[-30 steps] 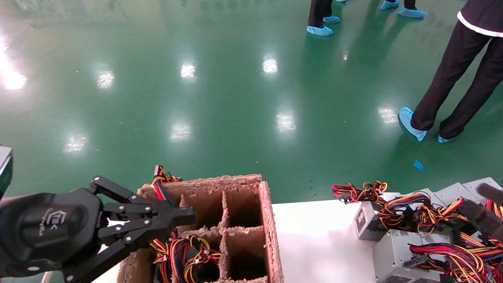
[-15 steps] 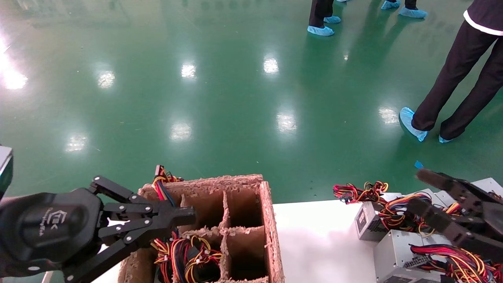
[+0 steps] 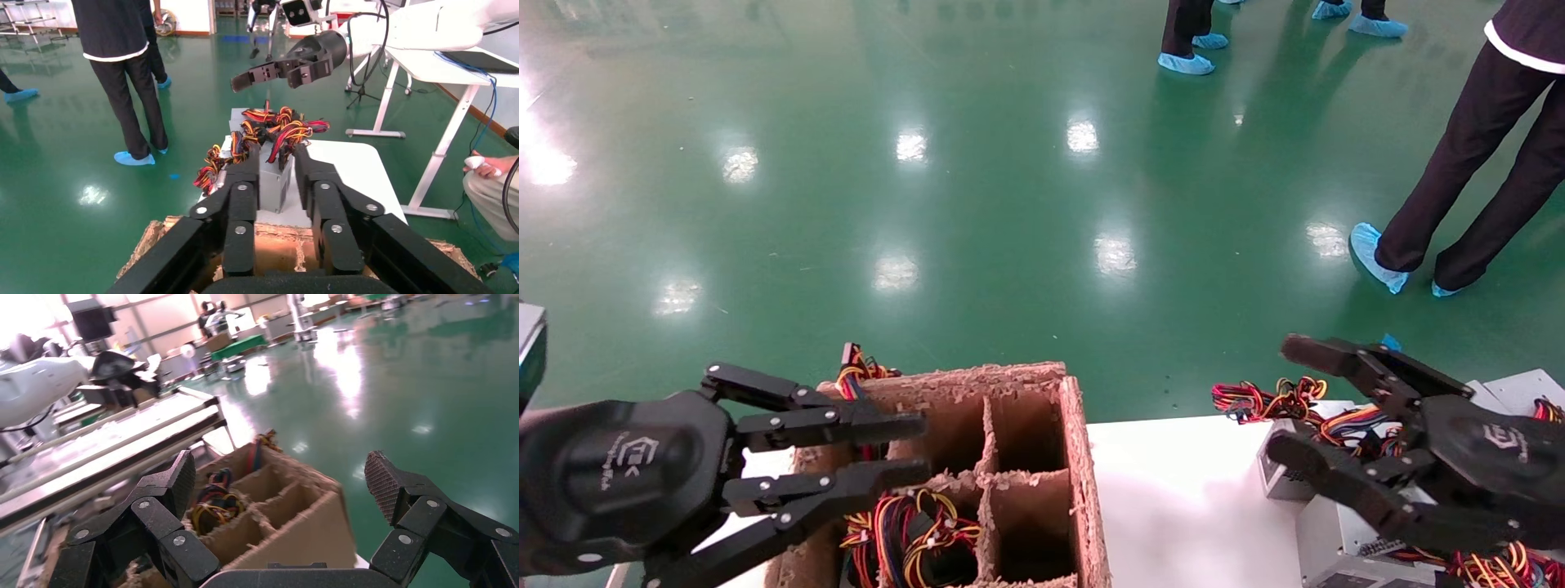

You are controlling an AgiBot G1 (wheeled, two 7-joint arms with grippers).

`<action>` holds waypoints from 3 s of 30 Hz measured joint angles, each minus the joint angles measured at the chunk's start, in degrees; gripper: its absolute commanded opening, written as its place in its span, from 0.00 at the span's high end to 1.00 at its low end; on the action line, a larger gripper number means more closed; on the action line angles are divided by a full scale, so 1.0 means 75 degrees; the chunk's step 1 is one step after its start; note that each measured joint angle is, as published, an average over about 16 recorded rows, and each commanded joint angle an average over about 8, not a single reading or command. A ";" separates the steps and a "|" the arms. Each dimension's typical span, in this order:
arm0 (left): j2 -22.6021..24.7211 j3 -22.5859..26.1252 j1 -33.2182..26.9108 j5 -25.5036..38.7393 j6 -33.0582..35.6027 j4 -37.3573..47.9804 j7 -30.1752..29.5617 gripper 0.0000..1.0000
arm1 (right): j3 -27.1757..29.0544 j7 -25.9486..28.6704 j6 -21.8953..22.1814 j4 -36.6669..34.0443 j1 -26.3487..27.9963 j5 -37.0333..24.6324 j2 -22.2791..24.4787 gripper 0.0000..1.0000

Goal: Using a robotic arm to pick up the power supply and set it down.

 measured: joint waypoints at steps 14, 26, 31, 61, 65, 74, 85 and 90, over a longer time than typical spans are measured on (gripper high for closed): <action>0.0000 0.0001 0.0000 -0.0001 0.0000 0.0000 0.0000 0.00 | 0.0203 0.0662 0.0165 0.1639 0.0789 -0.1088 -0.0323 0.00; -0.0001 0.0001 0.0000 -0.0001 -0.0001 0.0001 0.0001 0.00 | 0.0355 0.1143 0.0283 0.2859 0.1374 -0.1894 -0.0562 0.00; -0.0001 0.0001 0.0001 -0.0002 -0.0002 0.0002 0.0001 0.00 | 0.0389 0.1231 0.0305 0.3093 0.1486 -0.2055 -0.0608 0.00; -0.0002 0.0001 0.0001 -0.0003 -0.0003 0.0003 0.0002 0.00 | 0.0375 0.1208 0.0308 0.2989 0.1439 -0.1988 -0.0591 0.00; -0.0002 0.0001 0.0001 -0.0003 -0.0003 0.0003 0.0002 0.00 | 0.0373 0.1206 0.0306 0.2982 0.1436 -0.1983 -0.0589 0.00; -0.0002 0.0001 0.0001 -0.0003 -0.0003 0.0003 0.0002 0.00 | 0.0368 0.1202 0.0302 0.2973 0.1432 -0.1976 -0.0585 0.00; -0.0002 0.0001 0.0001 -0.0003 -0.0003 0.0003 0.0001 0.00 | 0.0366 0.1198 0.0301 0.2966 0.1427 -0.1970 -0.0584 0.00; -0.0002 0.0001 0.0001 -0.0003 -0.0003 0.0003 0.0001 0.00 | 0.0366 0.1198 0.0301 0.2964 0.1426 -0.1967 -0.0584 0.00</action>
